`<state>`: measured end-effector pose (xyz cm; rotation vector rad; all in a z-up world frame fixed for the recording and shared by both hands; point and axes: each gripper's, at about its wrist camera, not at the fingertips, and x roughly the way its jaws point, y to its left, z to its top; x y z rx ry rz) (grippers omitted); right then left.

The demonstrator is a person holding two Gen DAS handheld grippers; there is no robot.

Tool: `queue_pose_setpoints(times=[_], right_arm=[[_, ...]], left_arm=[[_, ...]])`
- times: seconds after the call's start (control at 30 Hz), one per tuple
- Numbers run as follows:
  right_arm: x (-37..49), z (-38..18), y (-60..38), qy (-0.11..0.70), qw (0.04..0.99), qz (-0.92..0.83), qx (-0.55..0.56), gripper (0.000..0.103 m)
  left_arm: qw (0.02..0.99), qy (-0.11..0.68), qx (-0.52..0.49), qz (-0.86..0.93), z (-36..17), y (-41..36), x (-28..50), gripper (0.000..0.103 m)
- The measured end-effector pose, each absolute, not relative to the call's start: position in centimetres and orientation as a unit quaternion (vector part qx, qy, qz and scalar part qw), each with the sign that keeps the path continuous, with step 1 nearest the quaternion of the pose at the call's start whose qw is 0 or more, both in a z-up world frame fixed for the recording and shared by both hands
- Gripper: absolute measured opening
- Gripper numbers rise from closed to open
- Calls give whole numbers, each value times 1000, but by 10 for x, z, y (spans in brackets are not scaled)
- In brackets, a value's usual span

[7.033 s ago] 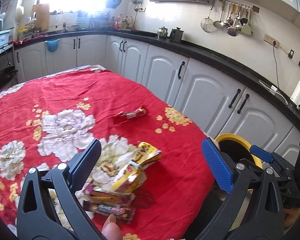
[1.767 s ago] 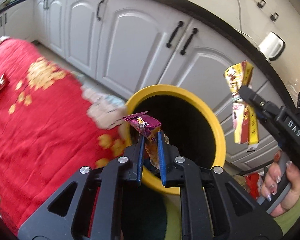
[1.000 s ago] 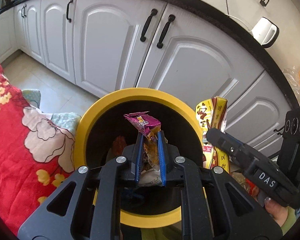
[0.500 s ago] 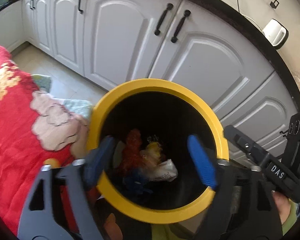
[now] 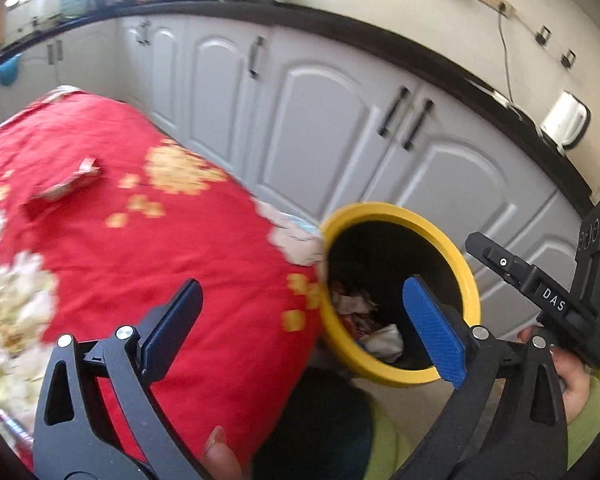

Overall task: Collect trash
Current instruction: 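Move both open tools back from the bin to the table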

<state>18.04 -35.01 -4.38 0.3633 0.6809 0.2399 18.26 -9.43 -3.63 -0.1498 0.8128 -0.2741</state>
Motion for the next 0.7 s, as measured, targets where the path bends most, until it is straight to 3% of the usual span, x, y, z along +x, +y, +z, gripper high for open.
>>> queue_pose_setpoints(times=[0.37,0.7], right_arm=[[202,-16,-244,332,910,208,137,74],[222,-2,-144,353,888,277,103,75]], left_arm=[[925,364,-97,-49,-11,3,139,92],[922,371,-106,1,-21,63,102,92]])
